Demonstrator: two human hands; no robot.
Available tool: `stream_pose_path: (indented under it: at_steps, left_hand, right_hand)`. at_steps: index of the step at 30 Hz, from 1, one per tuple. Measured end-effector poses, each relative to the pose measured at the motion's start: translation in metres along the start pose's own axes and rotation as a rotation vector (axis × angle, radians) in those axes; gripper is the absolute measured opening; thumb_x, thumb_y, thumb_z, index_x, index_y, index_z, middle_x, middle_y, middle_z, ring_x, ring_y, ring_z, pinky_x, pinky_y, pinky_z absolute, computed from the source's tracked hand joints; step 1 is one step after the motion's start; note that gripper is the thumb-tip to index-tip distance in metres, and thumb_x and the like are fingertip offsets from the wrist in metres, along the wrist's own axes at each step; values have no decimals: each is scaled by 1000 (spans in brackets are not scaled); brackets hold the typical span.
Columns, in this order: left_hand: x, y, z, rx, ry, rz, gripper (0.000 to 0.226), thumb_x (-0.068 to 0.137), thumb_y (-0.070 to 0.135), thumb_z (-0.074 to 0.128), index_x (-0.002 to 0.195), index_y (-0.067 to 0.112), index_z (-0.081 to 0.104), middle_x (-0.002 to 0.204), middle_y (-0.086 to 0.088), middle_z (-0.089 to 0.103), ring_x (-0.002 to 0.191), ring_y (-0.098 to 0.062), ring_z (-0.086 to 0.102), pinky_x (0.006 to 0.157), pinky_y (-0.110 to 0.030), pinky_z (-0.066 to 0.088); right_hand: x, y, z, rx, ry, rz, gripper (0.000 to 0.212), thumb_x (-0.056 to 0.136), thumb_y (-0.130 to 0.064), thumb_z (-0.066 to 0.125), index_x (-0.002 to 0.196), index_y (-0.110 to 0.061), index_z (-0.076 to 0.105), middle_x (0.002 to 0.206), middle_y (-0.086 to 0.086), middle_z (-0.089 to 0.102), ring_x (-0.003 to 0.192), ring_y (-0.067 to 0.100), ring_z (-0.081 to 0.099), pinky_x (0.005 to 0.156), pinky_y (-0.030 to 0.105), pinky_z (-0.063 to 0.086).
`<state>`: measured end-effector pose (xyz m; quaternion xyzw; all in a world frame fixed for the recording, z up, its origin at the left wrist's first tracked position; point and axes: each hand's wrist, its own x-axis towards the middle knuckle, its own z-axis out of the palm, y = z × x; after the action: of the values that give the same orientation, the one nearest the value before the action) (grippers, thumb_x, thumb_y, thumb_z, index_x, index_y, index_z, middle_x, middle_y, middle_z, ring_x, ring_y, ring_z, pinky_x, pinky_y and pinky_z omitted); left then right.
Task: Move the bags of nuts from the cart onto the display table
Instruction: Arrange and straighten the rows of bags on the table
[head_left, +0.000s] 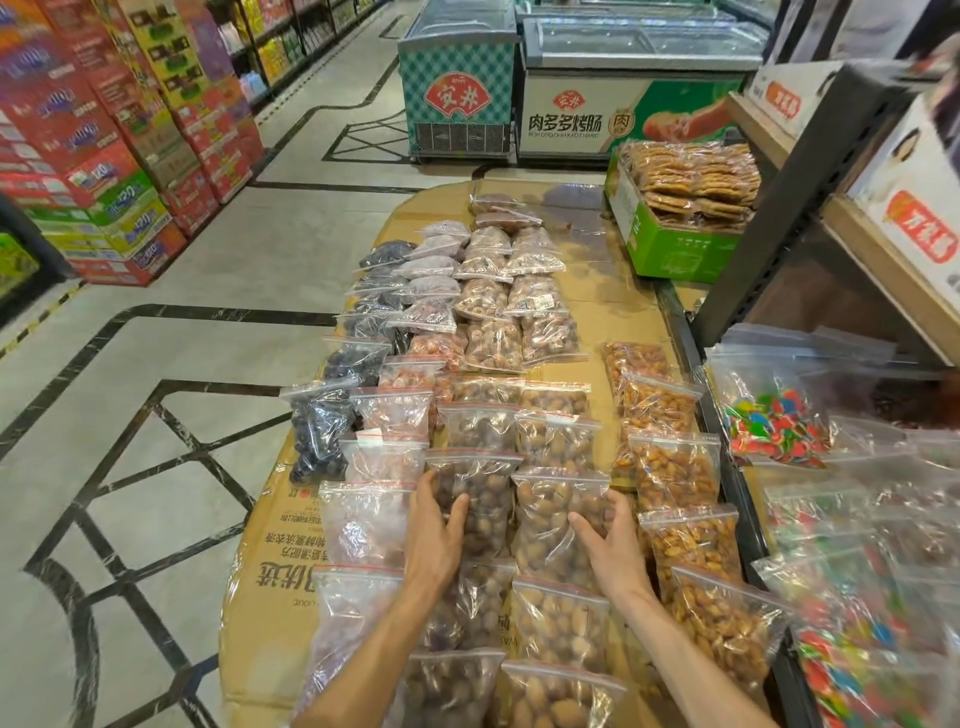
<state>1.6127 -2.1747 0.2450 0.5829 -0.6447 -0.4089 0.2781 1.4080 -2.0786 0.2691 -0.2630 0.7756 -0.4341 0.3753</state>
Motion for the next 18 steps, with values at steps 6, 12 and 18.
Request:
stream_pose_path:
  at_steps: [6,12,18]
  left_hand:
    - [1,-6,1,31,-23,11,66,108,41,52,161,11,27,163,-9,39,139,-10,35,112,-27,28]
    - [2,-11,2,37,-55,-3,69,109,41,49,164,11,21,169,-9,31,154,-24,31,125,-41,27]
    - [7,-14,0,72,-96,-17,65,111,33,46,165,10,18,170,-10,27,154,-23,29,119,-26,19]
  right_hand:
    - [-4,-2,1,67,-28,-24,46,102,-28,67,138,-33,37,132,-8,46,126,17,45,106,38,37]
    - [-6,0,4,52,-28,-11,66,104,-25,64,160,-20,30,161,7,41,148,29,40,120,50,33]
    - [-7,2,1,41,-13,8,52,105,-28,61,152,-20,38,154,7,47,132,21,48,112,44,38]
